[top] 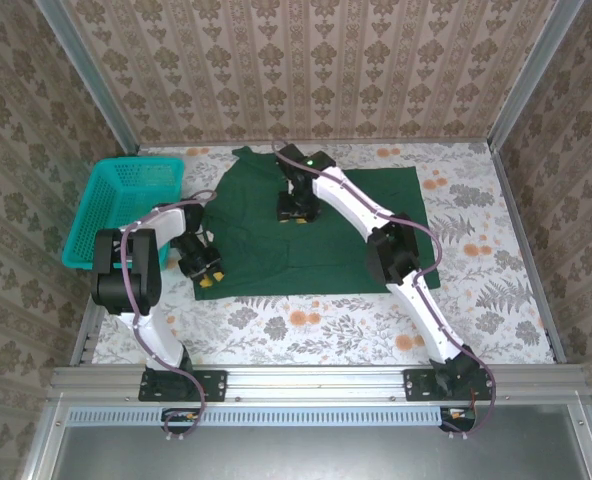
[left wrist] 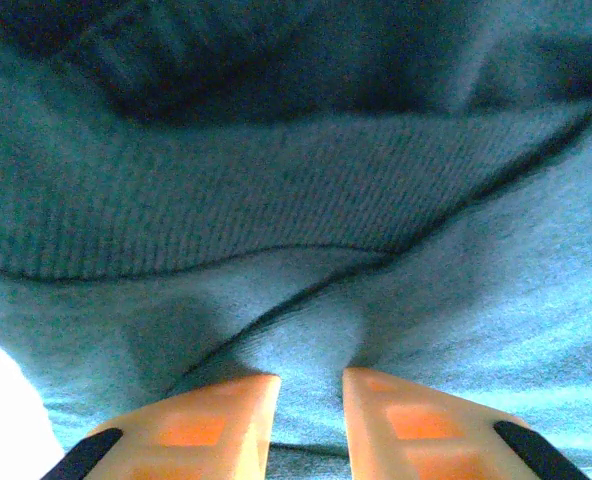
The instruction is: Fold and stack the t-shirts
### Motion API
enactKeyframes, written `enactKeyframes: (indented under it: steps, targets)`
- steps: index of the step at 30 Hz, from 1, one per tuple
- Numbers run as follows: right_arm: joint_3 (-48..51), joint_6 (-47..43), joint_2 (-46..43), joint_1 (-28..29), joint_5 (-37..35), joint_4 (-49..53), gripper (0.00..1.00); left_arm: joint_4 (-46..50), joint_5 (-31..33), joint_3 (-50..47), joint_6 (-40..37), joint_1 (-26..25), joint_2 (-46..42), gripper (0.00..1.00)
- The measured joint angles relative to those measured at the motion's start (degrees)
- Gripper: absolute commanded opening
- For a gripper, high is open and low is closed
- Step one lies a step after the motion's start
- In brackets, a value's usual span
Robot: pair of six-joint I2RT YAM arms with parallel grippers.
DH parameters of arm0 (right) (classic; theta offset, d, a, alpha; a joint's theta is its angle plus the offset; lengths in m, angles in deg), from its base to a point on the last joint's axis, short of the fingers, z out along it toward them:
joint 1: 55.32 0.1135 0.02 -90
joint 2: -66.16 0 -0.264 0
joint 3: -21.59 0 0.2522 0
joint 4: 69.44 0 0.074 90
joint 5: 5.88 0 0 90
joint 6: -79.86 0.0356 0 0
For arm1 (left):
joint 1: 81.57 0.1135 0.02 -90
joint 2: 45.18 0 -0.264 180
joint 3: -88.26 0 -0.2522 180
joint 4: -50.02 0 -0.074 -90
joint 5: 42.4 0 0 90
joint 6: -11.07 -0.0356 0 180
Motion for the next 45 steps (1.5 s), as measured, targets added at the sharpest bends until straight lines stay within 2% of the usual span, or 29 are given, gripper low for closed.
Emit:
enactKeyframes:
  steps: [2, 4, 7, 11, 15, 17, 20, 23, 28, 34, 39, 45]
  targets:
    - [0.9, 0.5, -0.2, -1.3, -0.7, 1.1, 0.44, 0.3, 1.3, 0.1, 0.0, -0.2, -0.3, 0.33]
    - [5.9, 0.7, -2.4, -2.1, -1.2, 0.0, 0.45, 1.0, 2.9, 0.8, 0.0, -0.3, -0.5, 0.35]
    - [21.9, 1.1, -10.8, -2.4, -1.7, -4.3, 0.46, 2.8, 5.2, 3.8, 0.0, -0.3, -0.7, 0.39]
    - [45.9, 2.7, -27.0, -4.7, -0.7, -11.9, 0.46, 4.4, 7.5, 10.3, 0.0, -1.4, -3.7, 0.42]
    - [65.1, 4.2, -43.4, -12.5, -0.5, -19.8, 0.46, 4.7, 8.5, 15.2, 0.1, -5.1, -7.7, 0.4]
    - [74.0, 4.9, -51.1, -17.6, -0.9, -23.7, 0.44, 4.5, 8.5, 15.7, 0.5, -8.5, -9.0, 0.37]
    - [85.6, 6.2, -59.9, -22.9, -1.0, -27.5, 0.4, 3.8, 8.1, 14.4, 1.2, -13.1, -9.0, 0.34]
    - [94.2, 7.3, -64.5, -27.6, 0.0, -30.0, 0.37, 2.8, 7.3, 11.9, 2.2, -16.6, -7.6, 0.32]
    - [101.3, 7.9, -65.1, -34.1, 1.7, -32.4, 0.34, -0.2, 7.1, 7.8, 3.8, -17.8, -2.9, 0.32]
    - [103.2, 10.3, -62.3, -37.4, 2.9, -33.0, 0.31, -2.5, 9.0, 1.9, 5.1, -17.8, 0.3, 0.29]
    - [104.9, 11.5, -64.0, -38.1, 4.3, -33.5, 0.33, -5.4, 9.6, -1.4, 6.1, -17.9, -2.6, 0.3]
    - [110.0, 12.2, -70.6, -38.2, 5.9, -30.4, 0.36, -5.9, 10.0, -6.8, 7.3, -19.4, -6.9, 0.3]
